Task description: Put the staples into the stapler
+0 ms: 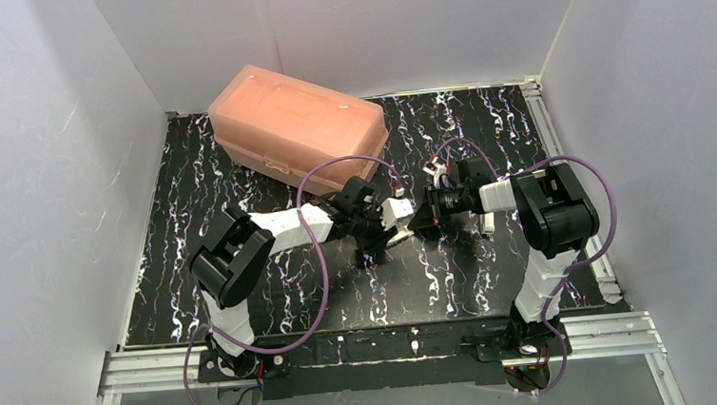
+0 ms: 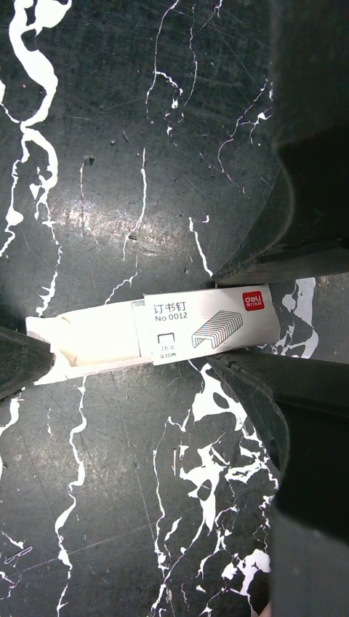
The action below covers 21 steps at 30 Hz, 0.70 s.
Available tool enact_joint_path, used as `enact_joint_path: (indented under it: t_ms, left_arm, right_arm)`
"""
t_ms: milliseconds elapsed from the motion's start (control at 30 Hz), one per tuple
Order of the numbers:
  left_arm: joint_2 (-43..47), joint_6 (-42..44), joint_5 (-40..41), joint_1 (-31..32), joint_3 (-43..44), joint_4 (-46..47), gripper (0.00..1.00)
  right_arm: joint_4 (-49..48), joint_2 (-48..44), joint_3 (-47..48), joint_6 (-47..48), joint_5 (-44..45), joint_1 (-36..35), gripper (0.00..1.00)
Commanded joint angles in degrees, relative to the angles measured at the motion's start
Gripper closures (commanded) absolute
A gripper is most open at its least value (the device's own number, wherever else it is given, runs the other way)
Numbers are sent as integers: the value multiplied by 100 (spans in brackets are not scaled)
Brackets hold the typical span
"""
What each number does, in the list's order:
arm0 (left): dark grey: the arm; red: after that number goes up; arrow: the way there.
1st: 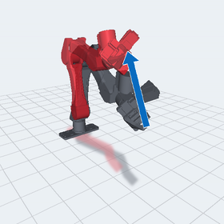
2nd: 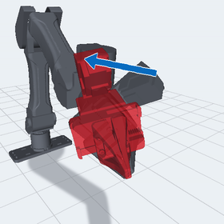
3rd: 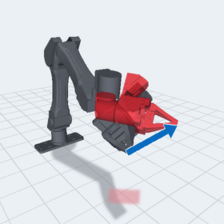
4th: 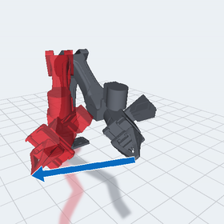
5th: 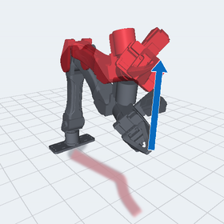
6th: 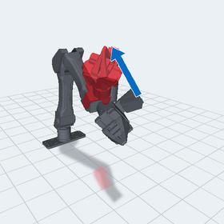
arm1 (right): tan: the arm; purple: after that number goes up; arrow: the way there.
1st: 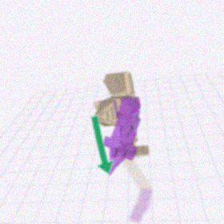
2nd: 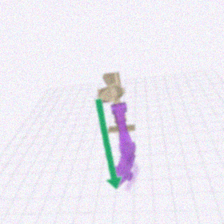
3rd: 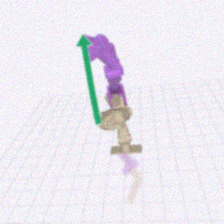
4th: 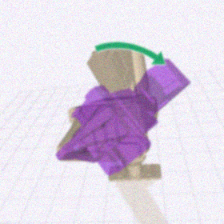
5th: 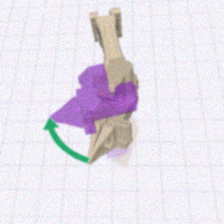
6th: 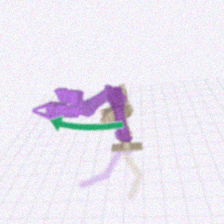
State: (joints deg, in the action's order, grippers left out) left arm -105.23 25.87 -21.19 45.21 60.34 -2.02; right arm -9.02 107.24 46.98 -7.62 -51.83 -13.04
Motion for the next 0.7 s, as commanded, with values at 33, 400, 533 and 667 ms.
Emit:
enact_joint_path:
  t_ms: [33,400,533,667]
  left_arm:
    - [-16,76,189,-4,-338,-993,64]
    - [35,50,146,-9,-359,-1020,62]
    - [47,41,143,-4,-358,-1026,60]
    - [74,-4,122,-4,-356,-1020,55]
  right_arm:
    - [347,-244,36,401,270,135,99]
    - [1021,-397,163,941,371,325,99]
    - [1190,-462,193,1034,322,371,99]
    - [1312,-533,268,1107,347,372,89]
